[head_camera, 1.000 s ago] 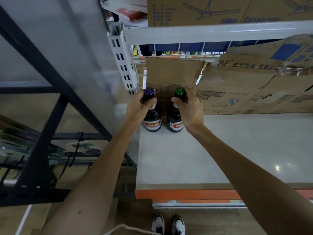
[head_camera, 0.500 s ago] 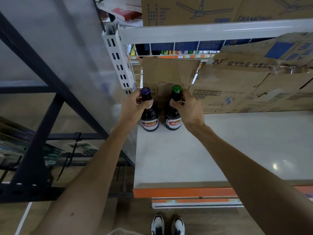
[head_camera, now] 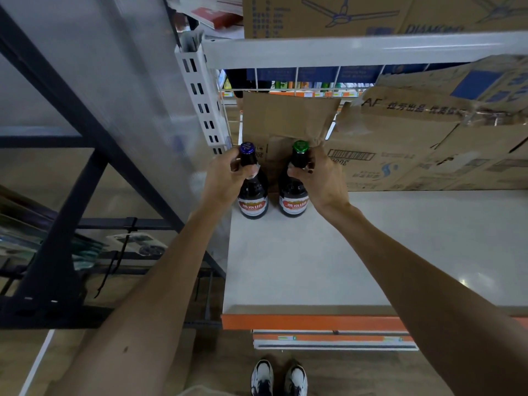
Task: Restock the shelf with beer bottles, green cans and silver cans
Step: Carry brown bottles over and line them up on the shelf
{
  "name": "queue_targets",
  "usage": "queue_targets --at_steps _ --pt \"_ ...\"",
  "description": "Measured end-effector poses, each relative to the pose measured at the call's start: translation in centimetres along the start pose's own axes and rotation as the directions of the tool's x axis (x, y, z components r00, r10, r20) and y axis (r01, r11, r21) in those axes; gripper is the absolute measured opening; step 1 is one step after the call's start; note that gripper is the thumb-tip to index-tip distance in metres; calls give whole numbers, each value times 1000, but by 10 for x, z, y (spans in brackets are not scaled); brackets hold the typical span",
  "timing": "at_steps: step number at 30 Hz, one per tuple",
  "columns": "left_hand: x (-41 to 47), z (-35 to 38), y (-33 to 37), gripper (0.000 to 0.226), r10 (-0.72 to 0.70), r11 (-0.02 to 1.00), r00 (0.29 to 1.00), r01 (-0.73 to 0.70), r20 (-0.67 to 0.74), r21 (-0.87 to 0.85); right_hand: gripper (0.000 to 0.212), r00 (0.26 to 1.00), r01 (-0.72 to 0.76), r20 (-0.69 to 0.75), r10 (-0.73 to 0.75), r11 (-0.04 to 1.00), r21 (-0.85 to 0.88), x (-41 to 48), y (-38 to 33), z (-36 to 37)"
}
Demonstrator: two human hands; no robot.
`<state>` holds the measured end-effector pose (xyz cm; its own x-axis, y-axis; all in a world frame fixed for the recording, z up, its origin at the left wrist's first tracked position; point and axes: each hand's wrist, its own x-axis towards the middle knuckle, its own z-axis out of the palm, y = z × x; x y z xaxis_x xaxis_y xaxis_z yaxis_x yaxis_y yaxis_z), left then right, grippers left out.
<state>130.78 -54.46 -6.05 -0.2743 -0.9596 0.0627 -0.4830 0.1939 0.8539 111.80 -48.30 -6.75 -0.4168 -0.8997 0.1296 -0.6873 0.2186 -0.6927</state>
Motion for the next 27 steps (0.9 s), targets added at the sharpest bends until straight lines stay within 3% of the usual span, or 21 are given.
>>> queue_targets --at_steps 27 --pt "4 1 0 33 -1 1000 1000 1 11 -31 44 998 -46 53 43 997 63 0 0 6"
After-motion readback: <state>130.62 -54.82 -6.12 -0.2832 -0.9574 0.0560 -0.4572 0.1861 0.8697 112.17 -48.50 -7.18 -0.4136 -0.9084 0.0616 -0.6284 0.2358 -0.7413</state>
